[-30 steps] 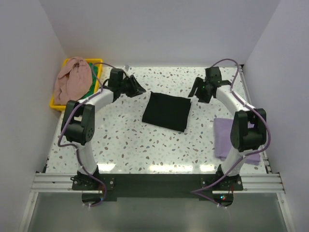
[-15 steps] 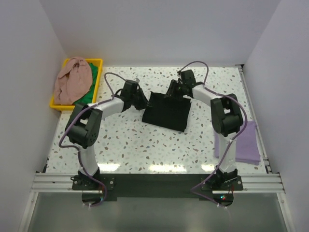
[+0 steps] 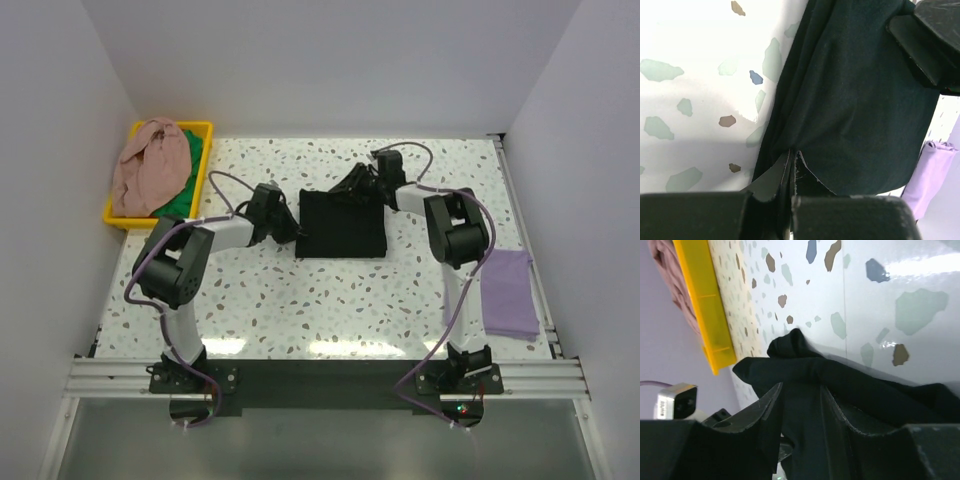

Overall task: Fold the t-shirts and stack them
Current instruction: Fold the tshirt, then neatly place the folded tshirt to the corner

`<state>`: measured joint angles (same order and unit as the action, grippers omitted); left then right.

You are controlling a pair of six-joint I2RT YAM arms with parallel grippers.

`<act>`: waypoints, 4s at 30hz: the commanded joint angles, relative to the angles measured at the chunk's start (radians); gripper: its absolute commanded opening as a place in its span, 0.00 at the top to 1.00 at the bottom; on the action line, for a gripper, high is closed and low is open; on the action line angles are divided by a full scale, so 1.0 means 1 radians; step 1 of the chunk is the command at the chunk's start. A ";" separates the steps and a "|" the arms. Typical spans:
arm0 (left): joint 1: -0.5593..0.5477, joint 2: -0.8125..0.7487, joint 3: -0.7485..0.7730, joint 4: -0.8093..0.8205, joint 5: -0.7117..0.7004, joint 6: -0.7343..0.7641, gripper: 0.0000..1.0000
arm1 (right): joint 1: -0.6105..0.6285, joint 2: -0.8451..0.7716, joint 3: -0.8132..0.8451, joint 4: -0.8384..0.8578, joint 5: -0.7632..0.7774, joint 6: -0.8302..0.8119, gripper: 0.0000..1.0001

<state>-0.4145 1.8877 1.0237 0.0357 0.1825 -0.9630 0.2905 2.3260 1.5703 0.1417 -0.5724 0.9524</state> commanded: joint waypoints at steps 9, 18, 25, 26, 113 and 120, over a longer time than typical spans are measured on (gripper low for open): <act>0.008 -0.029 0.053 -0.068 -0.015 0.039 1.00 | -0.085 -0.155 -0.064 0.122 -0.083 0.060 0.56; 0.031 0.002 0.280 -0.132 -0.003 0.101 1.00 | -0.028 -0.327 -0.315 0.105 -0.069 0.002 0.53; 0.091 0.163 0.395 -0.060 0.049 0.115 1.00 | -0.010 -0.303 -0.478 0.233 -0.106 0.034 0.55; 0.098 0.206 0.403 -0.051 0.051 0.118 1.00 | -0.011 -0.307 -0.512 0.236 -0.104 0.023 0.55; -0.179 -0.139 0.239 -0.209 0.089 0.221 0.86 | -0.128 -0.643 -0.405 -0.698 0.721 -0.253 1.00; -0.179 -0.220 0.223 -0.234 0.118 0.239 0.86 | -0.149 -0.649 -0.291 -0.919 0.956 -0.152 1.00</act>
<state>-0.5922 1.7138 1.2621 -0.1757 0.2710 -0.7609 0.1467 1.7119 1.1934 -0.6460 0.2211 0.7185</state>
